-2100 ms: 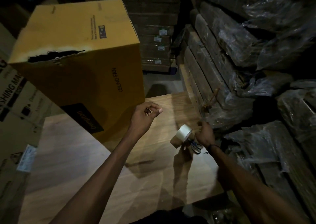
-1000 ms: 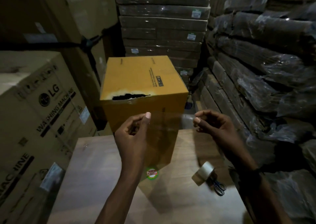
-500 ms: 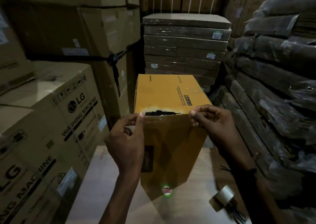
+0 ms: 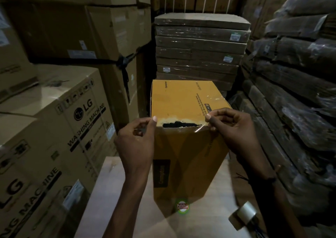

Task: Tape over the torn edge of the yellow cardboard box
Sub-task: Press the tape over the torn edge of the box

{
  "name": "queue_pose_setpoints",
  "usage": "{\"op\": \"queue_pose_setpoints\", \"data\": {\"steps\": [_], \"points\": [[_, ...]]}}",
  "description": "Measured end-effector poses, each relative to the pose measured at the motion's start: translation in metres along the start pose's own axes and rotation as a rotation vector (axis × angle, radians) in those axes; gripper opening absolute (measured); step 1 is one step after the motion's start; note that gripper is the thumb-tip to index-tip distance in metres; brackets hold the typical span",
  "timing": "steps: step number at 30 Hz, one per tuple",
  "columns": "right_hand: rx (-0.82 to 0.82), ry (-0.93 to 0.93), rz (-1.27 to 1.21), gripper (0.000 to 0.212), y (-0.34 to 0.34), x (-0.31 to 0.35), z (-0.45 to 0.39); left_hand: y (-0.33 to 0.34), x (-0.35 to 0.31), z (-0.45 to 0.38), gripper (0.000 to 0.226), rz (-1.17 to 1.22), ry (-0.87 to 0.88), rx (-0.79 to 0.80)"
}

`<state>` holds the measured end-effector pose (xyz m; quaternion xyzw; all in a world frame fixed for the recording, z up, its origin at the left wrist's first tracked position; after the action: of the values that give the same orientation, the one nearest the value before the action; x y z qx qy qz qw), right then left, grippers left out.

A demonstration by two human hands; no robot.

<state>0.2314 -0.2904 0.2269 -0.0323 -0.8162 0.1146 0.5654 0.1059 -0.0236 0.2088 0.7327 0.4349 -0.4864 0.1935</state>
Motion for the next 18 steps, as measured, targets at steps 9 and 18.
{"op": "queue_pose_setpoints", "data": {"steps": [9, 18], "points": [[-0.079, -0.017, 0.218, 0.012, -0.007, -0.005, -0.015, 0.02, 0.01, -0.018, 0.017, -0.044, -0.044, 0.112], [-0.038, 0.016, 0.254, 0.01, -0.003, -0.017, -0.028, 0.024, 0.018, -0.027, 0.012, -0.15, -0.078, 0.146]]}}
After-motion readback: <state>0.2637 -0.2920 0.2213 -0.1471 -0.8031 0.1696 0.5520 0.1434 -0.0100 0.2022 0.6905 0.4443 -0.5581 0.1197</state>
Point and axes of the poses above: each hand's wrist, its own z-axis away from the middle knuckle, its own y-axis out of the palm, x = y × z, the point moved 10 cm from there along -z, towards the middle knuckle
